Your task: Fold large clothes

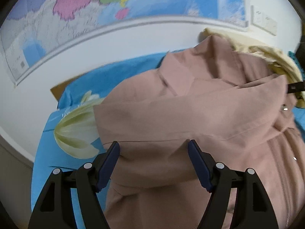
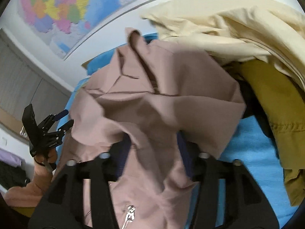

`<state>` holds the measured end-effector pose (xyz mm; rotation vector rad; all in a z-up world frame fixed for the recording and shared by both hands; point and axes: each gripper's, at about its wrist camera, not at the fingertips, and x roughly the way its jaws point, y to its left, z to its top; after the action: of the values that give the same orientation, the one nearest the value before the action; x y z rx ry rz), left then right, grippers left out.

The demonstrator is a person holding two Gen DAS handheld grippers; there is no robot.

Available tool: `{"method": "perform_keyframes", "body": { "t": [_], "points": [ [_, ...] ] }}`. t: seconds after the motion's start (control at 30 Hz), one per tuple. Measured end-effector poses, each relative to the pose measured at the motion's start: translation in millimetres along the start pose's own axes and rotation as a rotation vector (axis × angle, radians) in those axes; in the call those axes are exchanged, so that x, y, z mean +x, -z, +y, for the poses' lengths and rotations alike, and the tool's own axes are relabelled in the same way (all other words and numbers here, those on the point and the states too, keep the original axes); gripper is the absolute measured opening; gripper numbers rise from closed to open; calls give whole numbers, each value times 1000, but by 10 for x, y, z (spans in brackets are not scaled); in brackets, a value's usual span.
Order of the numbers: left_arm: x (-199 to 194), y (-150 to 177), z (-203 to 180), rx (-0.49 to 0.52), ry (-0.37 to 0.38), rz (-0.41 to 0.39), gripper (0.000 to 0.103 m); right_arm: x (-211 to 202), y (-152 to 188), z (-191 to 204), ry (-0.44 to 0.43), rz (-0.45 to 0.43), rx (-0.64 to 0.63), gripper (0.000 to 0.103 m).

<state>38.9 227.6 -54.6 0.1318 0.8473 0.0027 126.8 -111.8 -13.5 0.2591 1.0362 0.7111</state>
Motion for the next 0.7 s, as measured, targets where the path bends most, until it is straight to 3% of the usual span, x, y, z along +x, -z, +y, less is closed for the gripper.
{"method": "perform_keyframes", "body": {
  "t": [0.03,0.07,0.1,0.2,0.27,0.33,0.37,0.4,0.5,0.6,0.7],
  "points": [
    [89,-12,45,-15,-15,21,69,-47,23,-4,-16,-19,10,68],
    [150,-14,67,-21,-30,33,69,-109,52,-10,-25,-37,11,82],
    [189,-17,83,-24,-36,38,68,-191,116,22,-36,-67,-5,86],
    [315,-34,144,-56,-32,59,68,-273,315,133,-33,-99,-64,87],
    [358,-59,178,-72,-37,58,68,-209,423,199,39,-98,-100,86],
    [376,-82,204,-83,-35,58,68,-80,506,243,87,-74,-138,76],
    [381,-93,209,-86,-36,58,68,-35,521,241,82,-60,-138,50],
    [380,-103,214,-86,-39,56,68,-10,518,246,35,-30,-132,16],
    [359,-103,225,-93,-43,53,68,-276,457,249,-109,-47,-96,11],
    [348,-101,259,-94,-60,44,68,-662,324,172,-178,-105,-55,11],
    [377,-110,348,-127,-68,43,68,-693,237,-19,-97,-89,-9,11]
  ]
}}
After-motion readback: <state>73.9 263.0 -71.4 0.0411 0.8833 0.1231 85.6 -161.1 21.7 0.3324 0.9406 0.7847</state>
